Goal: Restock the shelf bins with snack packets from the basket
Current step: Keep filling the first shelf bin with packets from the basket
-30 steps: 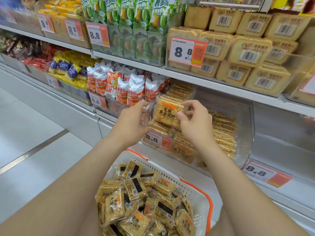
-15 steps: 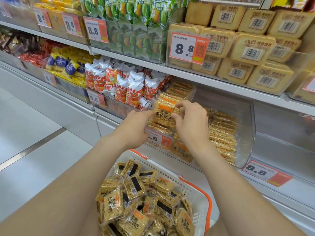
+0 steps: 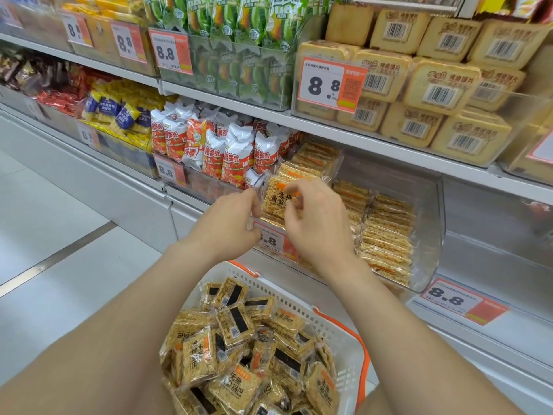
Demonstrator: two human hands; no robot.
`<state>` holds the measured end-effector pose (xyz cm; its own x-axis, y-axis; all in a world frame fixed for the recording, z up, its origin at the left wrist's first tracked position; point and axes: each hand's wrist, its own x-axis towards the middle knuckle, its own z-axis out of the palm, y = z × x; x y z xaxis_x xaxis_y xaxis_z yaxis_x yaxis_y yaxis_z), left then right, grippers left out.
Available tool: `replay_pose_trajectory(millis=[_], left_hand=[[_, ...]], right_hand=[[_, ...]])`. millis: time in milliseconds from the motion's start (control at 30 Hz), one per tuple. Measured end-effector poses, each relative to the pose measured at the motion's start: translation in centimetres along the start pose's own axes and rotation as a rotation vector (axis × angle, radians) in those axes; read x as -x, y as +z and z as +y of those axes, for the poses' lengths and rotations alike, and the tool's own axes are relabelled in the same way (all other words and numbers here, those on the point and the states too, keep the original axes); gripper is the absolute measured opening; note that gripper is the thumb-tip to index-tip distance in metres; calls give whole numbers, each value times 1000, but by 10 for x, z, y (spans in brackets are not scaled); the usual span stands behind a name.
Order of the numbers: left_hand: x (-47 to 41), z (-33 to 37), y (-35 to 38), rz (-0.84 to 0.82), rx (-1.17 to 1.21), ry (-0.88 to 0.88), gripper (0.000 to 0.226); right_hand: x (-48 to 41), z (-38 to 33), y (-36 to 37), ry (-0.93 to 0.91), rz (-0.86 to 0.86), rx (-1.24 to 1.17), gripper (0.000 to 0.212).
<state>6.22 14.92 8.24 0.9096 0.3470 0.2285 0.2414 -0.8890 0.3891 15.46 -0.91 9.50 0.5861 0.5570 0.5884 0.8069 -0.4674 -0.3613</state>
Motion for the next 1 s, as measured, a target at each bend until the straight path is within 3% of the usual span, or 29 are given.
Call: replay_pose_trajectory(millis=[133,267,367,433,533,633,767,933,1000], left_hand=[[15,-4,1,-195,-82,-86,11],[38,-9,24,-511,-374,-28,24],[60,-8,53,-702,-481,-3,13],[71,-11,72,-831,-522,-13,20],[86,-20,95,-979,-560,-31,31],[100,-28,106,-1036,-576,-41,44],[114,-34,112,-1147,-537,-146,78],[116,-39,113,-1203,-459,-198,65],[114,-40,109,-1202,-415,-187,69]], right_hand=[[15,-17,4,-44,-379,-31,14],[28,-25,16,-86,-873,166,16],[38,-30,26,-114,-1074,285,25],[44,-34,33,-118,-1162,335,28],[49,-37,45,-124,-1234,378,17],[51,-39,54,-128,-1228,344,21],[47,-41,60,-127,-1244,308,14],[47,-38,68,-143,-1275,286,22],[46,-38,70,-136,-1287,280,26]])
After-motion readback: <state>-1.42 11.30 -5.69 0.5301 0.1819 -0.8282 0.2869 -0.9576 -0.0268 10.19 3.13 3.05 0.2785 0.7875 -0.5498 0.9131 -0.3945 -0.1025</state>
